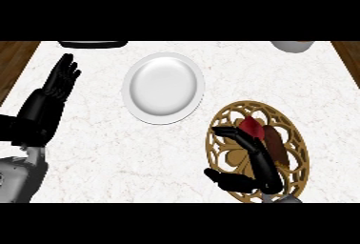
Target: Pick the sweet potato from the placemat and place it in the plate
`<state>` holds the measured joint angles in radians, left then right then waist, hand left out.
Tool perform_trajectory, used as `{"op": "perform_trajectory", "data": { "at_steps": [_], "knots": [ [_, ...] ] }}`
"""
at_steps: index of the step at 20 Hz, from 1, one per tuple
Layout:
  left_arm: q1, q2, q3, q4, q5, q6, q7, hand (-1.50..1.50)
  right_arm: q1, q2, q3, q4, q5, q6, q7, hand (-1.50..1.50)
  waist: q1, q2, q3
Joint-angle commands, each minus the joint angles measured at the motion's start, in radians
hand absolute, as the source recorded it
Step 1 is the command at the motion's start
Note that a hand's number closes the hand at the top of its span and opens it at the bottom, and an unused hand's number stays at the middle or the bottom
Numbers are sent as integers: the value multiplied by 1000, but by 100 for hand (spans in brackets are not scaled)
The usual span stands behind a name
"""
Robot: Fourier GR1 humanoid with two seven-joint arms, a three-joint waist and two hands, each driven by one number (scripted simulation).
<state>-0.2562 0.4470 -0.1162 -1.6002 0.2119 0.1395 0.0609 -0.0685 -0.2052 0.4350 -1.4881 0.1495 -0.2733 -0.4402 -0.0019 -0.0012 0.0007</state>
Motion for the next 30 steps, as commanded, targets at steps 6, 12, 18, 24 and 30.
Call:
{"op": "perform_trajectory", "data": {
  "at_steps": [6,12,18,24,30],
  "knots": [
    [-40,-1,52,40,3,-54,27,0,90,-147,-140,-275,-13,16,11,-150,-12,-1,-1],
    [5,16,64,24,0,-64,8,0,98,-337,-155,-373,209,41,388,-150,-10,-3,-6],
    [8,-9,49,21,-12,-50,9,0,114,-548,-148,-511,281,284,737,-150,-13,-3,-8],
    [12,-10,54,-29,-5,-62,32,0,26,-580,-81,-624,213,542,1065,-150,15,0,-4],
    [-38,-51,83,70,-45,-82,-23,0,-68,-462,-53,-596,271,635,1200,-150,0,2,-1]
  ]
}}
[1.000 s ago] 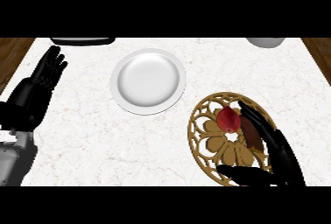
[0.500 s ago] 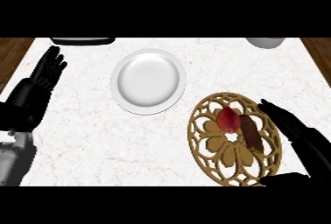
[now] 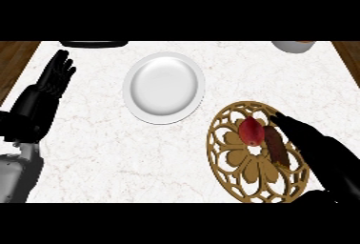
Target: Pick the sweet potato from the placemat and place it in the plate
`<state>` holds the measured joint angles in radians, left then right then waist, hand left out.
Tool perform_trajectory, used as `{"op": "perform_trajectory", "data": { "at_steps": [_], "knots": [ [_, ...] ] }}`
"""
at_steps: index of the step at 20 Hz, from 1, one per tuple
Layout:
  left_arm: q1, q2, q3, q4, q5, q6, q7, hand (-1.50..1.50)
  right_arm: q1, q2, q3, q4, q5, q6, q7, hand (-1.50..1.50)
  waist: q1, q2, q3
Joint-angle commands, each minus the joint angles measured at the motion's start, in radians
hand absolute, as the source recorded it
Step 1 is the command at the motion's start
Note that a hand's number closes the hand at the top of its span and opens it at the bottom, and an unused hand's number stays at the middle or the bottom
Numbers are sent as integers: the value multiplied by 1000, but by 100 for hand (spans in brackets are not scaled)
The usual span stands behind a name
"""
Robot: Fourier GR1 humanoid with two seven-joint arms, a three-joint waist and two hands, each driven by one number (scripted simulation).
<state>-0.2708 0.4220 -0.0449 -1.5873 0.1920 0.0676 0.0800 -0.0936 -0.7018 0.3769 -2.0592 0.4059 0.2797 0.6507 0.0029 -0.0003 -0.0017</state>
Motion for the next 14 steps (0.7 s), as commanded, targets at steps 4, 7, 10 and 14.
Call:
{"op": "perform_trajectory", "data": {
  "at_steps": [4,7,10,14],
  "knots": [
    [49,-21,27,-67,-25,-21,31,0,-16,94,-5,80,135,41,59,-150,0,-1,2],
    [3,-9,61,17,1,-74,8,0,-54,68,-50,220,136,81,-14,-150,1,1,2],
    [-34,-25,70,12,-31,-68,29,0,-48,142,-7,187,202,114,61,-150,-3,0,2],
    [16,-26,101,-11,-31,-97,18,0,-38,165,-53,324,240,86,-63,-150,-1,0,2]
  ]
}}
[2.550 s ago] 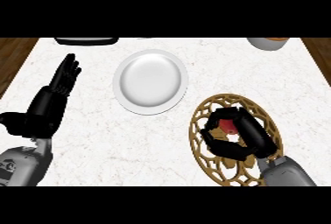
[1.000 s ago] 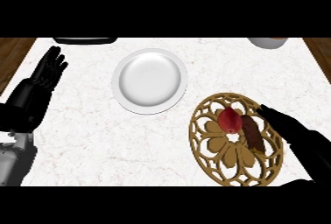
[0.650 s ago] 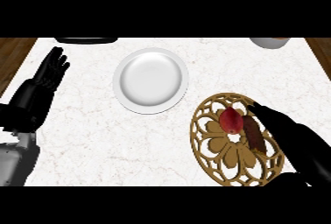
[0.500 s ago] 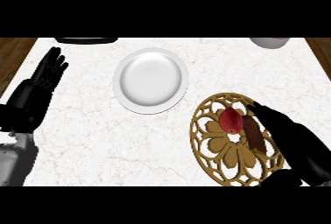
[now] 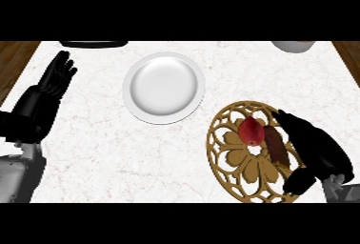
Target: Pick the sweet potato from the placemat and place it in the plate
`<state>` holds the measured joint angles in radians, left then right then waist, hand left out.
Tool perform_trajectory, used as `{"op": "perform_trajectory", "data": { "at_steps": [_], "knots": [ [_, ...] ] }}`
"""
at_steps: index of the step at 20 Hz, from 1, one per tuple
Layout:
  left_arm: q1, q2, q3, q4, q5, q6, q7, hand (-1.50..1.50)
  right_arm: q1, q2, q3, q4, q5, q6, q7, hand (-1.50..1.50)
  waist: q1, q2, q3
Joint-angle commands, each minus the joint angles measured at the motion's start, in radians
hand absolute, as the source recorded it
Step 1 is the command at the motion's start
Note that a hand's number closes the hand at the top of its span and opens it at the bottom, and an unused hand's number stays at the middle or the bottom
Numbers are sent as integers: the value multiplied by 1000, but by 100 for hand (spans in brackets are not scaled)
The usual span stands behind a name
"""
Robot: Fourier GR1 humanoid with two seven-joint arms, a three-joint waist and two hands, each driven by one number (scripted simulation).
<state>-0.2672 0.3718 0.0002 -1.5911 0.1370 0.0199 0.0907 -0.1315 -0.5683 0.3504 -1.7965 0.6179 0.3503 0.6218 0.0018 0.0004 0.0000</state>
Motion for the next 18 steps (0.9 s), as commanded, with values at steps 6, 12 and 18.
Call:
{"op": "perform_trajectory", "data": {
  "at_steps": [6,12,18],
  "knots": [
    [9,-37,34,45,-31,-47,-37,0,-40,133,0,243,119,-32,-133,-150,3,1,0],
    [-25,-78,27,14,-91,-30,0,0,17,132,-59,261,175,-9,-181,-150,-3,0,0],
    [10,-81,48,-32,-77,-57,26,0,-62,201,-79,403,225,-95,-281,150,4,0,1]
  ]
}}
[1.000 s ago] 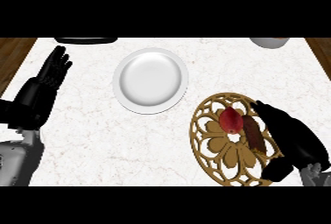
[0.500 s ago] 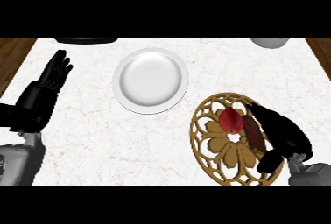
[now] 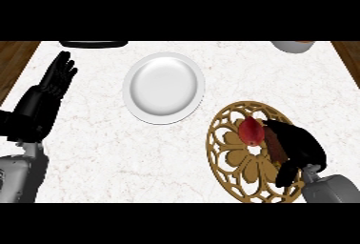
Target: Pick the sweet potato from the placemat and place it in the plate
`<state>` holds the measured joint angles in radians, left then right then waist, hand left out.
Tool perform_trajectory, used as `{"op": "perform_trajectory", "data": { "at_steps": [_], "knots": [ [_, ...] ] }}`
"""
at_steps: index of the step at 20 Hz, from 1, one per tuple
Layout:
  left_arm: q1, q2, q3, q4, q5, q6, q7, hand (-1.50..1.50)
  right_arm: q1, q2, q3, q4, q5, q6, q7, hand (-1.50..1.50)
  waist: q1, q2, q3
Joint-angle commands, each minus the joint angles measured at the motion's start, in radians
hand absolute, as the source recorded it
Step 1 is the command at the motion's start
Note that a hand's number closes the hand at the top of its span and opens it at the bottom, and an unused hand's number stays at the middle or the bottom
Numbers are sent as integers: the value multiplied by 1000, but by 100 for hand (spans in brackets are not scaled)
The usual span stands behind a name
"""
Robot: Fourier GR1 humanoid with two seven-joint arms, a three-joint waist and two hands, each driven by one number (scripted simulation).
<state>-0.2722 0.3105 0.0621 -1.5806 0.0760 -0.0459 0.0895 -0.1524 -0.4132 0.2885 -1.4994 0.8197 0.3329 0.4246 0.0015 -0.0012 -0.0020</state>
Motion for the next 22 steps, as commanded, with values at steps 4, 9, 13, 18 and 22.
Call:
{"op": "perform_trajectory", "data": {
  "at_steps": [4,9,13,18,22],
  "knots": [
    [-52,-7,2,-8,-20,13,52,0,-43,6,-34,45,92,-203,-146,150,-1,2,2],
    [-12,13,31,-29,24,-28,61,0,10,65,-37,-55,204,-297,43,150,-9,-3,1],
    [33,20,50,-31,-7,10,38,0,208,176,-94,-34,294,-341,407,150,-90,-23,-4],
    [50,28,63,-32,-5,8,34,0,347,297,-15,-233,496,-397,693,150,-87,-25,-6],
    [28,12,45,-22,1,-2,27,0,349,407,208,-413,641,-380,869,150,-50,-14,-4]
  ]
}}
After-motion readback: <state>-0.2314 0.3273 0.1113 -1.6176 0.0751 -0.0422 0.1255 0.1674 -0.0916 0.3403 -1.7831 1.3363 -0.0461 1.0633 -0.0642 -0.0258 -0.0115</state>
